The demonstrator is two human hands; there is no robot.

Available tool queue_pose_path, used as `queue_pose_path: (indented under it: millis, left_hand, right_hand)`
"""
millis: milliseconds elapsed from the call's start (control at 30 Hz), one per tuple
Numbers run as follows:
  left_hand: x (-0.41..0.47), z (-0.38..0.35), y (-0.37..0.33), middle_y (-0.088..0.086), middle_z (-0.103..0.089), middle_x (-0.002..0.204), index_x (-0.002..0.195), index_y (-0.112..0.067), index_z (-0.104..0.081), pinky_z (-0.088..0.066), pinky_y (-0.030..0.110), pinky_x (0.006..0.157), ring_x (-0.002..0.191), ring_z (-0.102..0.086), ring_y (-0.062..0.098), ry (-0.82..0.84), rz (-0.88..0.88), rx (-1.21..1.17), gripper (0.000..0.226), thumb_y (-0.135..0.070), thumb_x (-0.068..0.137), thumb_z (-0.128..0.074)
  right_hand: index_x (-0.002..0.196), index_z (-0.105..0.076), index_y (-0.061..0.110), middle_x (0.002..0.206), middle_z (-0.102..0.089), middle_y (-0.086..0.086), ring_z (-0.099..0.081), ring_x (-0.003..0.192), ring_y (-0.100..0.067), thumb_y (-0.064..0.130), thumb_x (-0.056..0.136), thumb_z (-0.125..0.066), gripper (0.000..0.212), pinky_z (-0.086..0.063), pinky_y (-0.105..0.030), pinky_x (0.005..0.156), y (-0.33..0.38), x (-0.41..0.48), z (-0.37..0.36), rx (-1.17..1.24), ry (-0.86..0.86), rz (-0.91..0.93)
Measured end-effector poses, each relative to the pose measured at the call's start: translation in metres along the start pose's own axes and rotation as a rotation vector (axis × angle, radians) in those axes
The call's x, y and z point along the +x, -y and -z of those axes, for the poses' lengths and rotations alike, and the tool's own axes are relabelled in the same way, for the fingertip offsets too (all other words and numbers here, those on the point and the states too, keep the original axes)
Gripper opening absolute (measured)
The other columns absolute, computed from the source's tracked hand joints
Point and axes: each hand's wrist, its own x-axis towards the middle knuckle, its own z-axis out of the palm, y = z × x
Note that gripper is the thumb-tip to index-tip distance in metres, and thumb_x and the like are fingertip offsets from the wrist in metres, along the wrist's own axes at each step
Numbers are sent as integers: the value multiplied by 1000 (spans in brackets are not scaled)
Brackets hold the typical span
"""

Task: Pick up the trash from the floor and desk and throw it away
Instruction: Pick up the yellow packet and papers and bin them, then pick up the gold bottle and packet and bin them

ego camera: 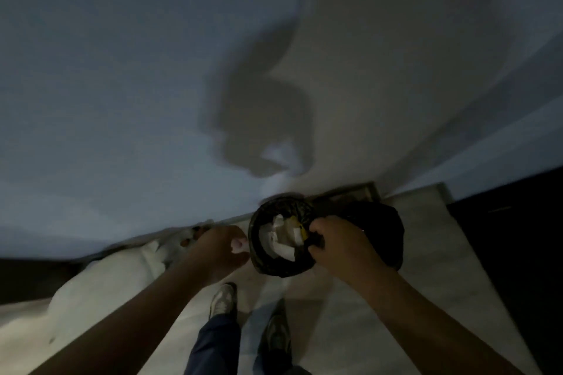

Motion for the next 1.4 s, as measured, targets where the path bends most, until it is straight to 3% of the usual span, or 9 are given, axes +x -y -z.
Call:
queue_pose_path:
  millis: [200,300,400,600,900,1200,1400]
  left_hand:
    - [-105,56,-37,-5,-65,112,115,-22,-64,-51,28,87,97,-61,11,-184,48,-11,38,-39,82,-68]
    - [-152,76,-41,-5,-66,109,110,-22,-65,-49,22,82,96,-61,11,-301,98,2,34,-38,80,-68]
    - [-200,87,-36,-9,-65,107,108,-27,-65,-38,13,72,94,-60,7,-436,165,-35,31,-40,80,-68]
    - [-302,95,2,-11,-61,118,121,-28,-58,-42,17,83,104,-56,7,-637,351,-162,40,-40,83,-66]
    - [-487,46,83,-13,-57,123,126,-30,-54,-41,16,84,111,-53,5,-833,654,-318,42,-38,85,-63]
    - [-688,-43,159,-15,-54,127,129,-30,-50,-41,17,89,115,-52,4,-953,889,-406,43,-38,88,-59]
    - [-800,-94,203,-15,-54,126,129,-31,-50,-38,14,84,111,-53,4,-1053,1052,-437,43,-39,87,-59]
  right_hand:
    - [127,-54,18,125,-56,-2,-53,114,-21,30,85,-60,44,-40,-27,92,58,-45,73,-17,51,221]
    - [122,-55,22,119,-56,2,-53,111,-18,31,86,-60,38,-39,-25,86,95,-60,95,-32,46,348]
    - [130,-51,25,128,-51,7,-49,118,-12,30,87,-61,44,-36,-21,93,134,-77,107,-22,48,439]
    - [131,-52,26,128,-54,9,-48,116,-5,28,86,-64,47,-36,-17,95,231,-118,99,-15,66,653]
    - [129,-54,30,128,-54,12,-50,116,-7,33,81,-67,49,-39,-19,99,383,-214,22,-175,190,986]
    - [123,-58,34,116,-58,15,-52,103,-3,32,82,-62,42,-36,-13,80,503,-368,-97,-317,283,1267]
    - [129,-52,34,126,-52,16,-51,106,0,35,86,-62,44,-34,-11,84,576,-461,-172,-349,387,1408]
